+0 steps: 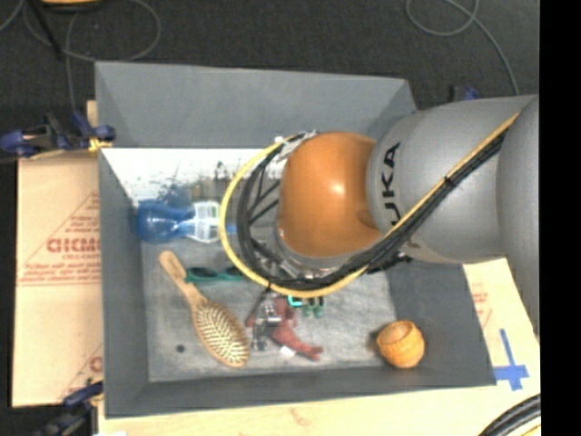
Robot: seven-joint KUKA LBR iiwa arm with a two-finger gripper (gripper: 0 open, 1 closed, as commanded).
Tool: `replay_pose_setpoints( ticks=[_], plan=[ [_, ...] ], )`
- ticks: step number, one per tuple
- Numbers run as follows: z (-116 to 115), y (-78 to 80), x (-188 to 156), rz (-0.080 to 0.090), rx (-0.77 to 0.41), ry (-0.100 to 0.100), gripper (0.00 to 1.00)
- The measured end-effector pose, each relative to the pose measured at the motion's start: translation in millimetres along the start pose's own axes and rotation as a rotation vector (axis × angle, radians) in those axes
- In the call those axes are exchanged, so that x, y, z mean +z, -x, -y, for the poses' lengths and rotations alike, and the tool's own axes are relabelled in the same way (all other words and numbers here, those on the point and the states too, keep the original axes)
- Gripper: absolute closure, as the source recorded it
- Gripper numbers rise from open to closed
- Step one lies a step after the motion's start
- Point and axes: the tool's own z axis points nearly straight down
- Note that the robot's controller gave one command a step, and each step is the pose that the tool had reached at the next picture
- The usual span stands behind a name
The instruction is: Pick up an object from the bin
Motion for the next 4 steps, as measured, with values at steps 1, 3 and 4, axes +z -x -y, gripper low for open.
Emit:
replay_pose_setpoints(
  ticks=[1, 3, 4],
  plan=[
    [0, 1.9, -4, 0.007, 0.003, 0.001, 0.00],
    [-3, -12.1, 101, 0.007, 0.019, 0.001, 0.00],
    [-24, -6.7, 82, 0.010, 0.040, 0.003, 1.00]
  ],
)
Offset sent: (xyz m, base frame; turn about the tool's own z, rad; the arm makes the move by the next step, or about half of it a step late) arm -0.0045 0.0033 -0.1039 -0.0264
